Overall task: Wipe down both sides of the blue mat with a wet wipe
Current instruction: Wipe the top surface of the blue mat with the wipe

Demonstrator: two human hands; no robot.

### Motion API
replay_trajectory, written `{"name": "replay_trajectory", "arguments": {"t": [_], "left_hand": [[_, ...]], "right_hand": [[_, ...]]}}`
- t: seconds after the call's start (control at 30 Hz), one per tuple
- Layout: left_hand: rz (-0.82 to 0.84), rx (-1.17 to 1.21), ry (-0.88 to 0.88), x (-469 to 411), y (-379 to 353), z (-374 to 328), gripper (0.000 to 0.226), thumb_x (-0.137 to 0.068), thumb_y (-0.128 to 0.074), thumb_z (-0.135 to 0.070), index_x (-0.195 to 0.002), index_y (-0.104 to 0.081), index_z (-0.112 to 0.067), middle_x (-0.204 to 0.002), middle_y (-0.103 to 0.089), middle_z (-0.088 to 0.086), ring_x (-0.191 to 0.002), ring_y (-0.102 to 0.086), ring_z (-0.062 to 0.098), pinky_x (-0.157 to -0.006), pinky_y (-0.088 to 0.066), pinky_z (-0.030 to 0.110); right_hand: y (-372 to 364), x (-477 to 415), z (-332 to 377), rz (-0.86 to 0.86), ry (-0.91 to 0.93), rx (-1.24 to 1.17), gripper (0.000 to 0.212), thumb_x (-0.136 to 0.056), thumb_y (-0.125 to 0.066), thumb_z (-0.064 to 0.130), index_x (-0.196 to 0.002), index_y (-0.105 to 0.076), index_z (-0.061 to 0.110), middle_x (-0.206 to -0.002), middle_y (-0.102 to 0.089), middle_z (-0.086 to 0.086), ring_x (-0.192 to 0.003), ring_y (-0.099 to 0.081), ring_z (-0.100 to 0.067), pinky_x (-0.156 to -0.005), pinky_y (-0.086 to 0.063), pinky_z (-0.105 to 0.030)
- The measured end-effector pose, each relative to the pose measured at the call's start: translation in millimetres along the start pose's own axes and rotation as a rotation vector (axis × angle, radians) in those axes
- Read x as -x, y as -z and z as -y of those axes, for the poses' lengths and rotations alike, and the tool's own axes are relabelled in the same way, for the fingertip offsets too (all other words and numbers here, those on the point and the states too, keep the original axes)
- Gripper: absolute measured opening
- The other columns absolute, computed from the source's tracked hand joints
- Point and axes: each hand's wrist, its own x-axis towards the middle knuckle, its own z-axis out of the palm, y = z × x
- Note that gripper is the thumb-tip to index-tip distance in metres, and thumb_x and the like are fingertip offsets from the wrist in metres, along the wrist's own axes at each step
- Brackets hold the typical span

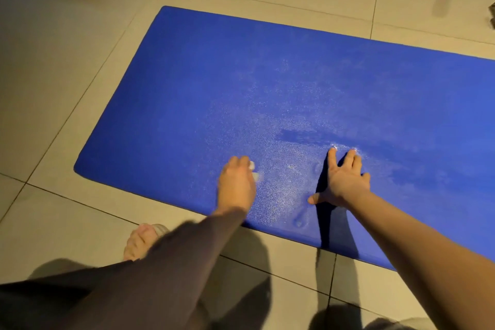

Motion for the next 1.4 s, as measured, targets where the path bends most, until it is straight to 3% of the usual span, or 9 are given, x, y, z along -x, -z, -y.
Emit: {"name": "replay_trajectory", "arguments": {"t": [0.23,0.4,0.57,0.7,0.87,0.93,1.07,1.2,1.4], "left_hand": [[0.237,-0.059,-0.436,8.8,-26.9,-23.7,0.007,-0.090,-0.063,-0.009,-0.097,-0.064,-0.012,-0.101,-0.056,0.012,-0.091,-0.057,0.035,-0.075,-0.051,0.048],[-0.061,-0.127,-0.083,-45.1,29.2,43.5,0.008,-0.092,-0.065,-0.008,-0.094,-0.064,-0.001,-0.099,-0.056,0.020,-0.085,-0.056,0.040,-0.074,-0.046,0.046],[-0.106,-0.085,0.062,-40.1,4.3,14.7,0.007,-0.095,-0.057,-0.006,-0.096,-0.062,-0.001,-0.102,-0.056,0.022,-0.087,-0.057,0.043,-0.076,-0.045,0.049],[0.093,0.016,-0.151,-2.1,-36.5,-41.5,0.014,-0.091,-0.054,-0.005,-0.097,-0.066,-0.010,-0.101,-0.057,0.015,-0.087,-0.059,0.040,-0.075,-0.052,0.048],[0.238,-0.106,-0.458,-25.6,-16.8,-25.0,0.006,-0.097,-0.056,-0.012,-0.098,-0.061,-0.010,-0.104,-0.051,0.013,-0.092,-0.054,0.035,-0.074,-0.050,0.048],[0.151,-0.162,-0.396,-54.0,1.0,0.6,0.013,-0.101,-0.054,-0.017,-0.099,-0.062,-0.007,-0.105,-0.053,0.016,-0.091,-0.055,0.037,-0.073,-0.047,0.046],[-0.037,-0.184,-0.023,-95.6,31.2,33.0,0.016,-0.099,-0.055,-0.014,-0.102,-0.064,-0.002,-0.108,-0.054,0.022,-0.088,-0.057,0.044,-0.073,-0.047,0.048],[-0.050,-0.067,0.183,-81.7,15.4,-8.1,0.019,-0.099,-0.050,-0.013,-0.107,-0.064,-0.003,-0.113,-0.056,0.022,-0.093,-0.059,0.046,-0.079,-0.047,0.047],[0.172,-0.039,-0.389,-32.5,-29.8,-53.7,0.006,-0.097,-0.057,-0.011,-0.092,-0.060,-0.010,-0.096,-0.055,0.014,-0.084,-0.058,0.038,-0.068,-0.049,0.046]], "right_hand": [[-2.9,-4.2,2.9,0.006,-0.001,0.051,0.158,-0.055,-0.076,0.082,-0.154,0.028,0.017,-0.162,0.017,-0.028,-0.151,0.010,-0.045,-0.117,-0.025,-0.061],[-3.4,-5.7,2.3,0.002,0.019,0.081,0.157,-0.057,-0.072,0.085,-0.153,0.029,0.013,-0.160,0.016,-0.030,-0.150,0.009,-0.048,-0.115,-0.026,-0.061],[0.1,-6.4,6.3,0.010,0.006,0.094,0.158,-0.057,-0.075,0.082,-0.153,0.028,0.010,-0.159,0.013,-0.033,-0.150,0.006,-0.050,-0.113,-0.029,-0.061],[0.5,-2.9,6.3,-0.007,0.005,0.078,0.158,-0.056,-0.076,0.081,-0.154,0.027,0.012,-0.160,0.012,-0.032,-0.150,0.006,-0.049,-0.113,-0.029,-0.062],[0.8,-2.7,8.5,0.000,-0.006,0.031,0.159,-0.056,-0.081,0.076,-0.154,0.026,0.014,-0.160,0.014,-0.032,-0.150,0.009,-0.049,-0.115,-0.025,-0.064],[1.0,-4.5,9.1,0.008,-0.007,0.024,0.159,-0.055,-0.082,0.075,-0.154,0.027,0.014,-0.160,0.015,-0.032,-0.150,0.009,-0.049,-0.114,-0.024,-0.065],[1.7,-5.6,9.5,0.017,-0.010,0.005,0.161,-0.054,-0.084,0.073,-0.154,0.027,0.015,-0.160,0.016,-0.032,-0.150,0.011,-0.049,-0.114,-0.022,-0.067],[3.6,-5.5,10.7,0.019,-0.017,-0.011,0.162,-0.052,-0.086,0.072,-0.154,0.027,0.017,-0.160,0.017,-0.032,-0.150,0.011,-0.049,-0.115,-0.022,-0.067],[0.4,-10.1,10.4,0.013,-0.031,-0.002,0.163,-0.052,-0.087,0.071,-0.153,0.029,0.018,-0.160,0.019,-0.031,-0.150,0.012,-0.048,-0.115,-0.024,-0.065]]}}
